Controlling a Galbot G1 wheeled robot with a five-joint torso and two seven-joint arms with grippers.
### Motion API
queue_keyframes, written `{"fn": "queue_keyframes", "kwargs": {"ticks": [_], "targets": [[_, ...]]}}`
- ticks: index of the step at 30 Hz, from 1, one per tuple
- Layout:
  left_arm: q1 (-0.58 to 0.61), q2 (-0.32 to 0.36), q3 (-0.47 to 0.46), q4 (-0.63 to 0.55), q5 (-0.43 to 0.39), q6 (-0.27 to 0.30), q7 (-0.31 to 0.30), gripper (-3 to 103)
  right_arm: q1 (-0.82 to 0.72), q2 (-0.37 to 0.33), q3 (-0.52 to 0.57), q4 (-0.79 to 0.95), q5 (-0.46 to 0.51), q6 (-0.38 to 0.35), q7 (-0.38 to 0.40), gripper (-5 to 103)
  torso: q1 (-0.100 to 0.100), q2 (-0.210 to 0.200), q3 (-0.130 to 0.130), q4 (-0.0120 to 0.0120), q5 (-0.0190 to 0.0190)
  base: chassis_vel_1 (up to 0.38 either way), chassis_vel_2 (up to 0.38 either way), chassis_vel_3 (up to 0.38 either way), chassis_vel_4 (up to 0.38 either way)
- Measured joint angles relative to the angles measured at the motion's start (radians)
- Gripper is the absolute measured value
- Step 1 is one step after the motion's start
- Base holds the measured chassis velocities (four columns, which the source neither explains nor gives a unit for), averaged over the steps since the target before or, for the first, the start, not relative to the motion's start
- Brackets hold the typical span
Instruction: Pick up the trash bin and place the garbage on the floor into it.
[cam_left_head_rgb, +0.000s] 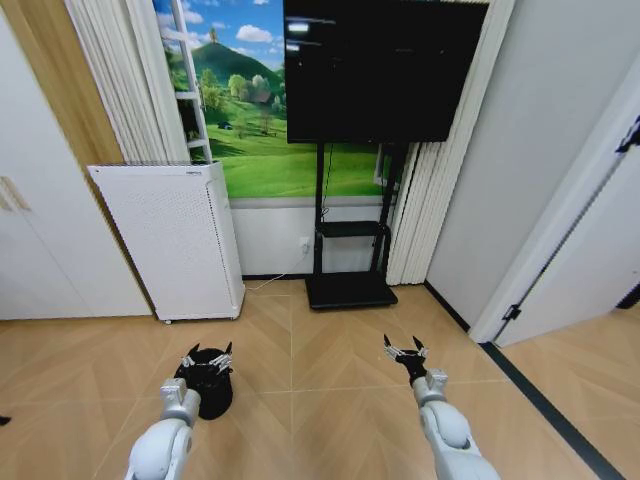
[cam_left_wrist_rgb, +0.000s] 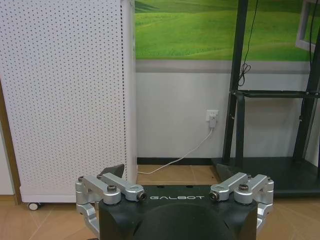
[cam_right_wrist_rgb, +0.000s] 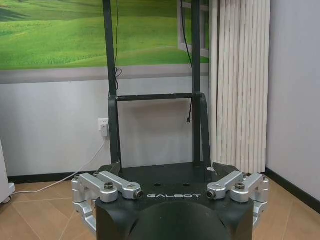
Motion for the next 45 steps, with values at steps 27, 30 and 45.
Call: {"fn": "queue_keyframes", "kwargs": {"ticks": [27, 30, 45], "targets": [[0.020, -0.024, -0.005, -0.020, 0.029, -0.009, -0.001, 100, -0.007, -0.007, -0.005, -0.004, 0.016, 0.015, -0.005, 100, 0.050, 0.120, 0.070, 0.0000, 0.0000, 0.000, 0.000, 0.000, 0.000], [0.020, -0.026, -0.005, -0.020, 0.031, -0.010, -0.001, 100, -0.008, -0.008, -0.005, -0.004, 0.017, 0.015, -0.006, 100, 0.055, 0.131, 0.076, 0.0000, 0.0000, 0.000, 0.000, 0.000, 0.000], [0.017, -0.025, -0.007, -0.024, 0.029, -0.010, 0.000, 100, -0.009, -0.006, -0.002, 0.005, 0.023, 0.015, -0.008, 100, 0.083, 0.196, 0.113, 0.0000, 0.0000, 0.000, 0.000, 0.000, 0.000]]}}
